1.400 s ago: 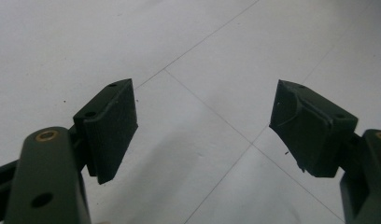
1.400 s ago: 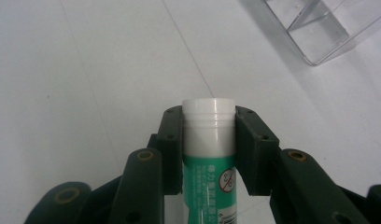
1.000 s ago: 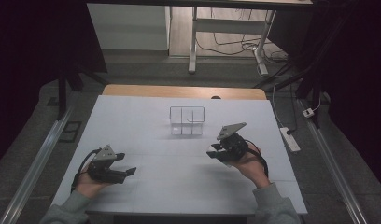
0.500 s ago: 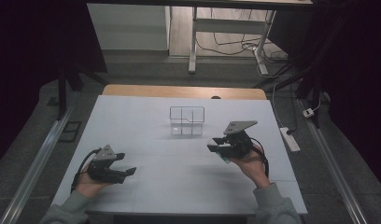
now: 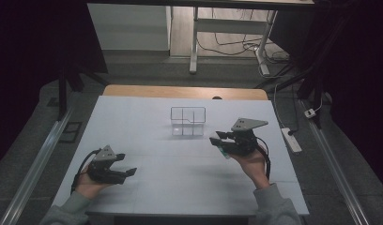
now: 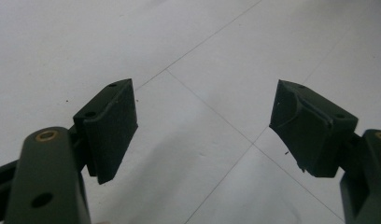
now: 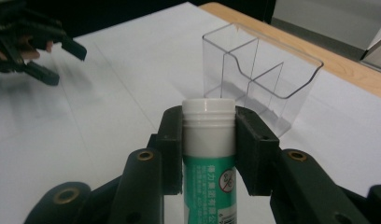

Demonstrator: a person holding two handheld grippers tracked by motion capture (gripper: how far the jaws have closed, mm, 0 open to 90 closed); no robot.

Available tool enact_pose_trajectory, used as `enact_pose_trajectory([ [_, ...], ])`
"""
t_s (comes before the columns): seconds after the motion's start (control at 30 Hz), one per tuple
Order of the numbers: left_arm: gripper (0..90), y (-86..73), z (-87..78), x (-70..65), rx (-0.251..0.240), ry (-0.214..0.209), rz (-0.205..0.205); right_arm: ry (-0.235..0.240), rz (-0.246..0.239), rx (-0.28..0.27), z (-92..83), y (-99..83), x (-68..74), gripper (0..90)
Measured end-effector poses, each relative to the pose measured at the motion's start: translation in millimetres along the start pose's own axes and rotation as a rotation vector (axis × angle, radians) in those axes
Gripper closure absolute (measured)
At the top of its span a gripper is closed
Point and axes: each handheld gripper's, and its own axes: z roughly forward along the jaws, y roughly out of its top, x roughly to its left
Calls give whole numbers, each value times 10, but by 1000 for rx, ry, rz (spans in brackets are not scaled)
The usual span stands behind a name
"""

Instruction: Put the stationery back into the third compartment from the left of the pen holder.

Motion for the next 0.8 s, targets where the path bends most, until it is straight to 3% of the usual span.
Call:
enact_pose_trajectory([
  [0.63,224,2,7,7,-9,3,-18,-50,63,-129,-44,103,-118,640],
  [0.8,222,9,30,-22,3,0,-1,-52,79,-162,-19,151,-153,640],
])
